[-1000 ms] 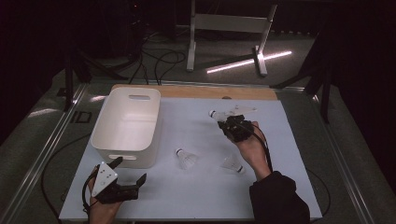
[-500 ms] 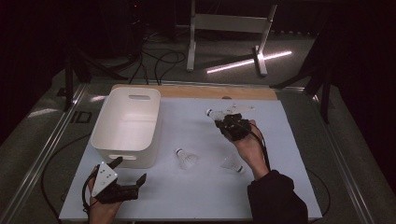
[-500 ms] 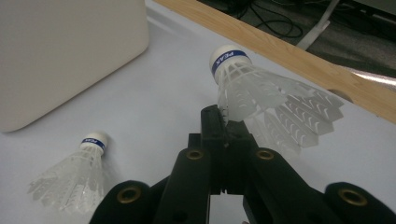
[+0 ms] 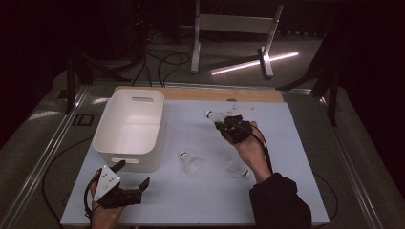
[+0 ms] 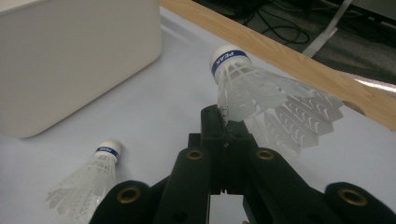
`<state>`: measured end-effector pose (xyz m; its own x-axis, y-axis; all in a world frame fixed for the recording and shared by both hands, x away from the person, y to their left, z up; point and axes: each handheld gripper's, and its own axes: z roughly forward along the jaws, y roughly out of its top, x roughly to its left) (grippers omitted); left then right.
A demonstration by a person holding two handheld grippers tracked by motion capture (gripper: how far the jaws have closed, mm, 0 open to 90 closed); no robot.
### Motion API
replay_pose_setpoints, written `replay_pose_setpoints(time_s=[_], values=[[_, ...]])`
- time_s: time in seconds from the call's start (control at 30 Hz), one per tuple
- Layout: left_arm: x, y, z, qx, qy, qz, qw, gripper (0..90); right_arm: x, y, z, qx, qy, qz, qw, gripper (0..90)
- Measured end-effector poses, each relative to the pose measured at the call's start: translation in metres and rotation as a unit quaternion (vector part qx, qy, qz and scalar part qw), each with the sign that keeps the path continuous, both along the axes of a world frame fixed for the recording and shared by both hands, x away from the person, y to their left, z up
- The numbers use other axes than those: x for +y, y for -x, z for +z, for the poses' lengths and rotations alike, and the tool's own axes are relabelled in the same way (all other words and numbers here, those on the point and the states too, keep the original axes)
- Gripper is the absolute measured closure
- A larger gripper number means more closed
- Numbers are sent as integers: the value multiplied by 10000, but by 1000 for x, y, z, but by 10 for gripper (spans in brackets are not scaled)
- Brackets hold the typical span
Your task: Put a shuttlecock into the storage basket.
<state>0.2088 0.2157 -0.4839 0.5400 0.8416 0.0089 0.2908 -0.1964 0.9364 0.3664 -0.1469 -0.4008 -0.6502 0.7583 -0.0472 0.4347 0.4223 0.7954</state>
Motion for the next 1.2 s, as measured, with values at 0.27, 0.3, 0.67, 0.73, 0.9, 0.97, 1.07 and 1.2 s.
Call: replay_pose_setpoints(time_s=[0.27,0.3,0.67,0.73,0.9,0.97,1.07,1.2], values=[[0,0,0,1,-2,0,10000,6,6,1,3,-23,-28,85,10000,899],[0,0,0,3,-5,-2,10000,6,8,2,4,-28,-46,114,9999,899],[0,0,0,2,3,-2,10000,6,18,4,9,-59,-96,237,9997,899],[0,0,0,3,4,-2,10000,6,20,4,9,-64,-117,255,9996,899],[0,0,0,2,1,-3,10000,6,22,4,11,-73,-122,304,9994,900],[0,0,0,5,-2,-4,10000,6,24,5,11,-88,-119,309,9994,900],[0,0,0,5,-6,-5,10000,6,27,5,12,-96,-130,348,9993,900],[0,0,0,5,-8,-7,10000,6,30,6,13,-102,-132,372,9992,900]])
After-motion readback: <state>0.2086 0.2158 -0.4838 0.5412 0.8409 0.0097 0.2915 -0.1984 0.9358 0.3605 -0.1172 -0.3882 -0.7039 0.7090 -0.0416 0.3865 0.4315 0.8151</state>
